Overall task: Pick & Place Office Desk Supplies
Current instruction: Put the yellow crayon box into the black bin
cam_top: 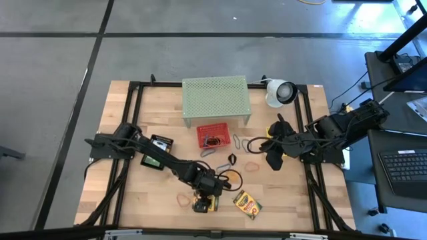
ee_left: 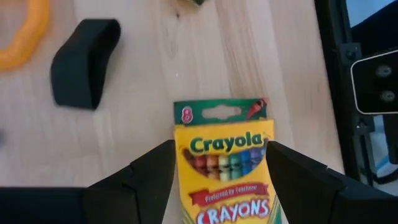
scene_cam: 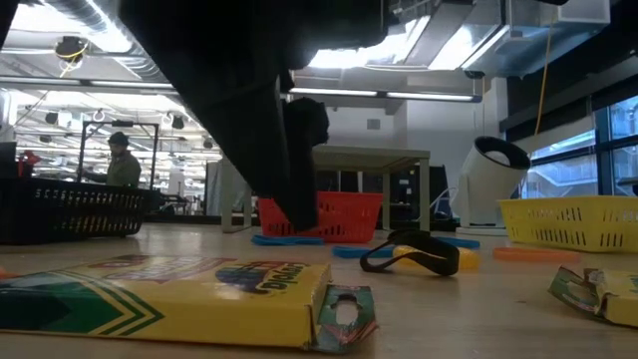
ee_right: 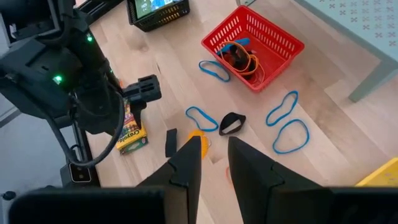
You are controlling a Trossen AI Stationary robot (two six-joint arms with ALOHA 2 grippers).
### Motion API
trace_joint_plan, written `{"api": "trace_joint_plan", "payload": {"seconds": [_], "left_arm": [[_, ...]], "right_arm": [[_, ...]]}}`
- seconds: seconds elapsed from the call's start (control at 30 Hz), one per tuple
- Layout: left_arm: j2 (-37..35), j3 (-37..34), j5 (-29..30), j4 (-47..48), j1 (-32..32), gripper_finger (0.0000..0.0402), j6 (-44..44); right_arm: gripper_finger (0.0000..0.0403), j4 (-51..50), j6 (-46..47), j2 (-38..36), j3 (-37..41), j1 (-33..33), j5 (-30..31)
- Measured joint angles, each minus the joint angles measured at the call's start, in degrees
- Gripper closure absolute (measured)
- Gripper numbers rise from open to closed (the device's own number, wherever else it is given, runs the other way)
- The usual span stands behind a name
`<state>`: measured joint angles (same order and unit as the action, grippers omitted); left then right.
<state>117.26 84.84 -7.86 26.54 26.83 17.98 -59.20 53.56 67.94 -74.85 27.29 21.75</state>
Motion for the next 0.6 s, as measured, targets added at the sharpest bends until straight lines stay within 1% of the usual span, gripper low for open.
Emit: {"api": "trace_joint_plan", "payload": {"seconds": [0.2, 0.5, 0.6], "left_arm": [[1.67, -0.04, 1.67, 0.71, 0.04, 0.0156, -2.84], [4.22, 0.19, -0.16, 0.25, 0.23, 0.0156, -2.75], [5.25, 0.22, -0.04, 0.42, 0.37, 0.0167, -2.09]], "right_arm": [[0.0321, -0.03, -0.02, -0.01, 0.0, 0.0, -0.15], [0.0321, 0.05, 0.25, -0.02, 0.0, 1.45, -0.34], [0.0321, 0.09, 0.48, -0.02, 0.0, 2.22, -0.34]]}}
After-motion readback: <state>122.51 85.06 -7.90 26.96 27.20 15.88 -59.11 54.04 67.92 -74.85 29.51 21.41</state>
